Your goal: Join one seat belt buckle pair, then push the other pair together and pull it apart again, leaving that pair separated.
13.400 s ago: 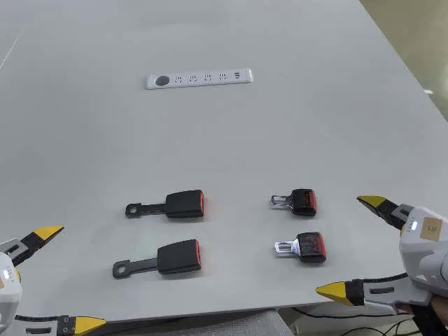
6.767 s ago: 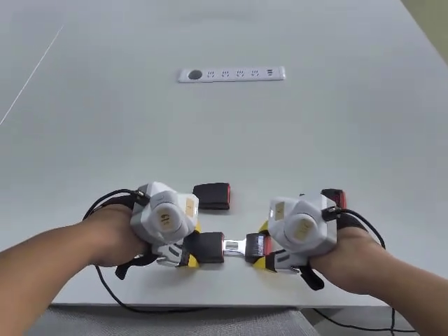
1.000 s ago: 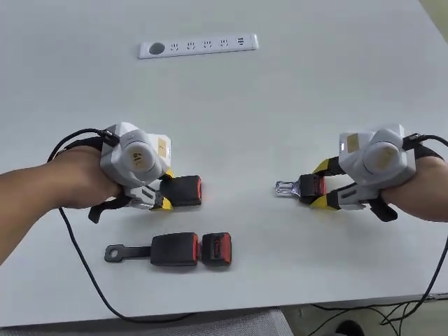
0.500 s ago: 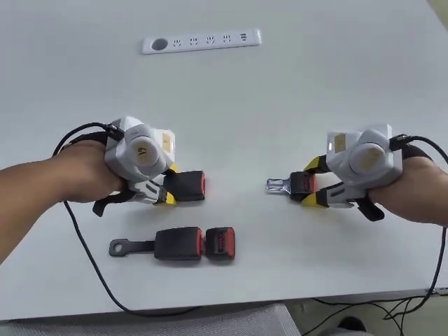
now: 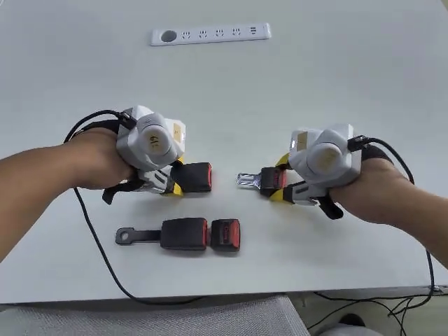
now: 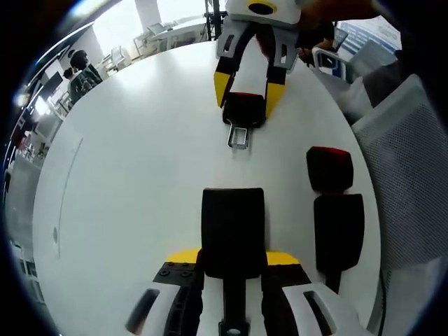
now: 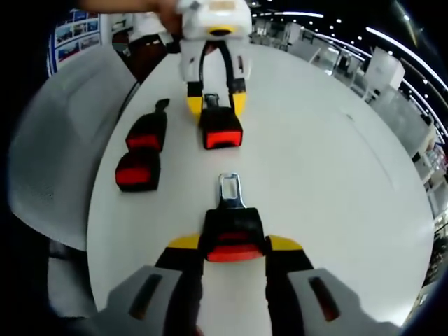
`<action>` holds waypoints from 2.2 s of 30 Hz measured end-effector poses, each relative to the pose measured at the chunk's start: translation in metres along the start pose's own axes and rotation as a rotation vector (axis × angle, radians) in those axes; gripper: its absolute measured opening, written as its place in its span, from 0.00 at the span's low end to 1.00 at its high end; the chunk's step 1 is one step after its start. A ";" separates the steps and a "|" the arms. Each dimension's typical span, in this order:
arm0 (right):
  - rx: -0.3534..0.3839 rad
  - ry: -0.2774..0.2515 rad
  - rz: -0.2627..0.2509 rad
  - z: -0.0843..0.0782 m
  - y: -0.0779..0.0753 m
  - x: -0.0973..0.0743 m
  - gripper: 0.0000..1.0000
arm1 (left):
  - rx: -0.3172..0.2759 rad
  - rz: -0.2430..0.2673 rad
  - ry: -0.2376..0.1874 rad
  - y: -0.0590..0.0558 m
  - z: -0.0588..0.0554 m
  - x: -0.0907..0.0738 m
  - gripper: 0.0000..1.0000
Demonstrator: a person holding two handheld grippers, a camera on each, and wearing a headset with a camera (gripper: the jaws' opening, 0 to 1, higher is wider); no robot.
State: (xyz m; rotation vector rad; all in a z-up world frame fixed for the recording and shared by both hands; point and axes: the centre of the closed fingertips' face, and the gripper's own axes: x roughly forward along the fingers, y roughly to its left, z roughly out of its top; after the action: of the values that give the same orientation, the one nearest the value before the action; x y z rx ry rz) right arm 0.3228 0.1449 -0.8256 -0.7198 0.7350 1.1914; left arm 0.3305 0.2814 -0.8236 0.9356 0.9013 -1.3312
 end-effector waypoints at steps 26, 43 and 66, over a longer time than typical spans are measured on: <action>-0.015 0.007 0.021 0.034 0.004 0.024 0.33 | 0.022 -0.005 -0.002 0.000 0.000 0.001 0.32; -0.044 -0.020 0.047 0.044 0.007 0.031 0.32 | 0.036 -0.013 -0.003 -0.001 0.001 0.000 0.32; -0.049 -0.032 0.064 0.057 0.009 0.039 0.30 | 0.055 -0.028 -0.005 0.001 0.000 0.003 0.31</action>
State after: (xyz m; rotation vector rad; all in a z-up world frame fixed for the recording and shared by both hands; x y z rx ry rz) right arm 0.3291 0.2143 -0.8259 -0.7202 0.7082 1.2797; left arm 0.3313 0.2807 -0.8266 0.9650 0.8807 -1.3882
